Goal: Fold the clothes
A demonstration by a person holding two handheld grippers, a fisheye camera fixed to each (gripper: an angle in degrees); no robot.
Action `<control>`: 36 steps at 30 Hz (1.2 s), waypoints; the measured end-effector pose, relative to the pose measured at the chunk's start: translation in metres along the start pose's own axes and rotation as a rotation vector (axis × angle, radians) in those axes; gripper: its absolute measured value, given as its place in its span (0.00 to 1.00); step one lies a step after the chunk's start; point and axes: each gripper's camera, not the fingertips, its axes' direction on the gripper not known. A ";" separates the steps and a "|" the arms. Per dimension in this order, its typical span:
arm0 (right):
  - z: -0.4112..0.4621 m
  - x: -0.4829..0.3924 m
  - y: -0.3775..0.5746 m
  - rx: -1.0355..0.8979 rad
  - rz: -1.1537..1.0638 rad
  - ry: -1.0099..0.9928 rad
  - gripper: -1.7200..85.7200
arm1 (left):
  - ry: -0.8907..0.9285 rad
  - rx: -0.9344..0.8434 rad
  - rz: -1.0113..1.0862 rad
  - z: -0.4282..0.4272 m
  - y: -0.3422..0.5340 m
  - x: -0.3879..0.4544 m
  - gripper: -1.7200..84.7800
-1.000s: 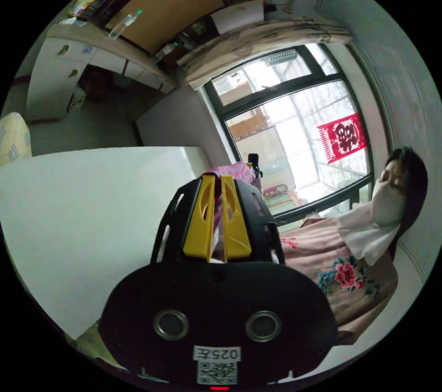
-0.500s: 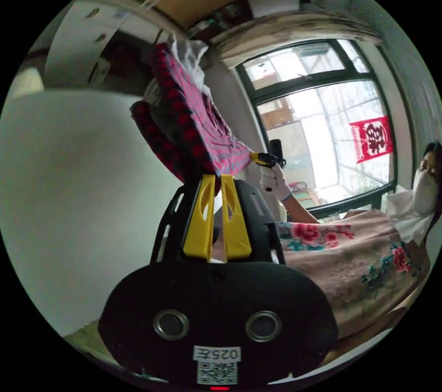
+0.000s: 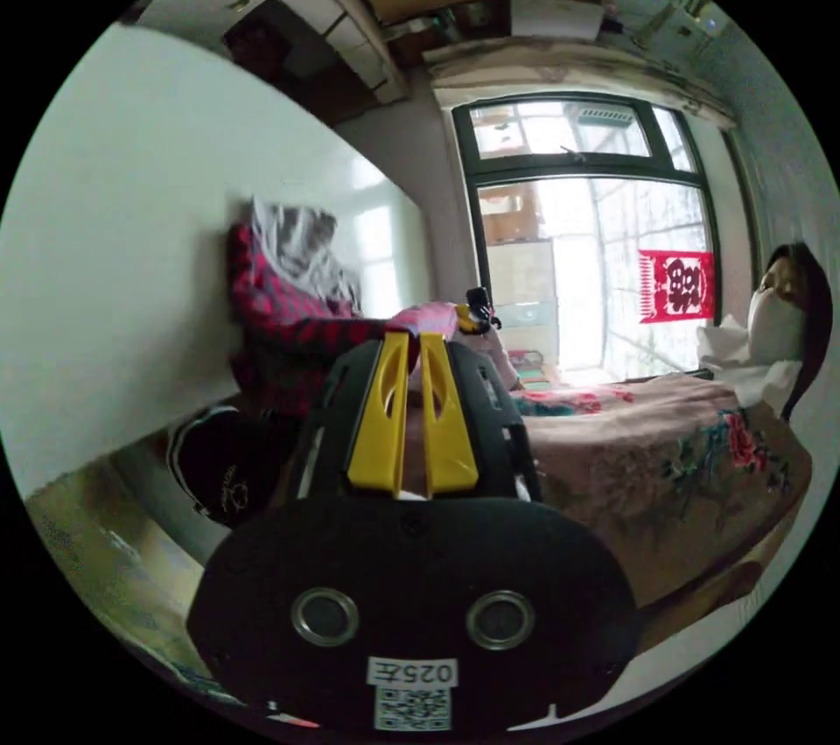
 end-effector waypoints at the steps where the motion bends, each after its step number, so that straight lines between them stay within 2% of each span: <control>1: 0.000 -0.008 -0.016 0.000 -0.032 0.022 0.01 | -0.031 0.005 0.033 -0.004 -0.016 0.008 0.00; 4: 0.005 -0.005 -0.070 -0.006 -0.068 0.096 0.01 | -0.093 0.006 0.062 -0.005 -0.067 -0.007 0.00; 10: 0.020 0.064 -0.162 -0.031 0.060 0.272 0.02 | -0.090 -0.045 -0.154 0.022 -0.151 -0.098 0.00; 15: 0.015 0.091 -0.182 0.021 0.126 0.179 0.03 | -0.087 -0.078 -0.296 0.022 -0.166 -0.132 0.02; 21: -0.007 0.097 -0.171 0.117 0.128 0.222 0.12 | -0.035 0.086 -0.355 -0.028 -0.131 -0.132 0.13; 26: 0.014 0.089 -0.110 0.102 0.069 0.360 0.21 | -0.178 -0.094 -0.331 -0.019 -0.054 -0.092 0.17; 28: 0.029 0.096 -0.095 0.100 0.089 0.409 0.22 | -0.165 -0.123 -0.370 -0.009 -0.024 -0.091 0.18; 32: 0.062 0.111 -0.083 0.174 0.085 0.358 0.21 | -0.073 -0.003 -0.448 -0.001 0.024 -0.099 0.19; 36: 0.084 0.113 -0.099 0.192 0.057 0.395 0.21 | -0.024 0.052 -0.442 0.002 0.020 -0.102 0.18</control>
